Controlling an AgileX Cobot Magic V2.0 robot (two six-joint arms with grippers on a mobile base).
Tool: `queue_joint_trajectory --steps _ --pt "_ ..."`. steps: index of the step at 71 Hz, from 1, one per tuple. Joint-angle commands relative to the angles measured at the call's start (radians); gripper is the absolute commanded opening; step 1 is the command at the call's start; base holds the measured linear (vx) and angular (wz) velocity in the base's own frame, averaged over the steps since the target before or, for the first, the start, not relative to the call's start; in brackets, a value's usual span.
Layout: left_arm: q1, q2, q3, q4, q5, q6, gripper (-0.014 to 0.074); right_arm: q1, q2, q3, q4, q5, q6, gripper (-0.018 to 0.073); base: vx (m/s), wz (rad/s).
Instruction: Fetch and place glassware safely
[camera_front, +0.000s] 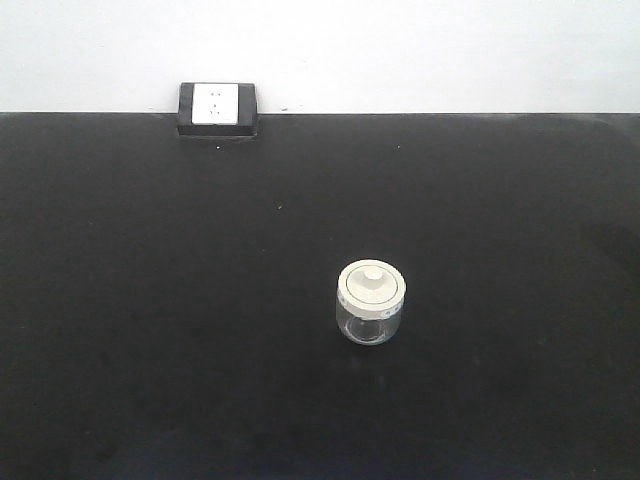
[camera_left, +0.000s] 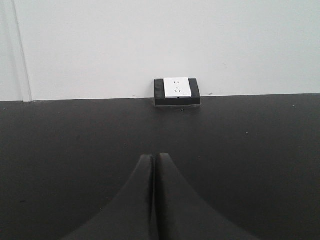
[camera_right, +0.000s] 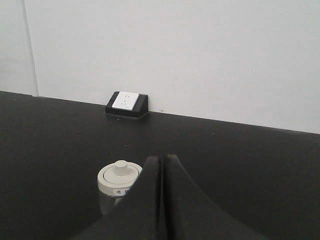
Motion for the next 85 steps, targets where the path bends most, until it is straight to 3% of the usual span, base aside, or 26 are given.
queue_joint_trajectory --steps 1,33,41,55,66,75,85 --pt "0.001 -0.017 0.030 -0.011 -0.079 -0.001 -0.0007 -0.002 0.012 -0.026 -0.016 -0.074 0.000 -0.0008 0.00 0.00" --pt "0.001 -0.017 0.030 -0.011 -0.079 -0.001 -0.0007 -0.018 0.010 -0.026 -0.019 -0.075 -0.012 -0.0008 0.00 0.00" --pt "0.001 -0.017 0.030 -0.011 -0.079 -0.001 -0.0007 -0.085 0.010 -0.020 -0.013 -0.079 -0.017 -0.0008 0.00 0.00" --pt "0.001 -0.017 0.030 -0.011 -0.079 -0.001 -0.0007 -0.262 -0.005 0.095 -0.006 -0.238 -0.020 -0.0008 0.00 0.00" --pt "0.001 -0.017 0.030 -0.011 -0.079 -0.001 -0.0007 -0.386 -0.008 0.204 0.074 -0.315 -0.056 -0.0008 0.00 0.00" --pt "0.001 -0.017 0.030 -0.011 -0.079 -0.001 -0.0007 -0.446 -0.008 0.264 0.154 -0.321 -0.094 -0.0008 0.00 0.00" --pt "0.001 -0.017 0.030 -0.011 -0.079 -0.001 -0.0007 -0.450 -0.008 0.300 0.140 -0.329 -0.097 -0.0008 0.00 0.00"
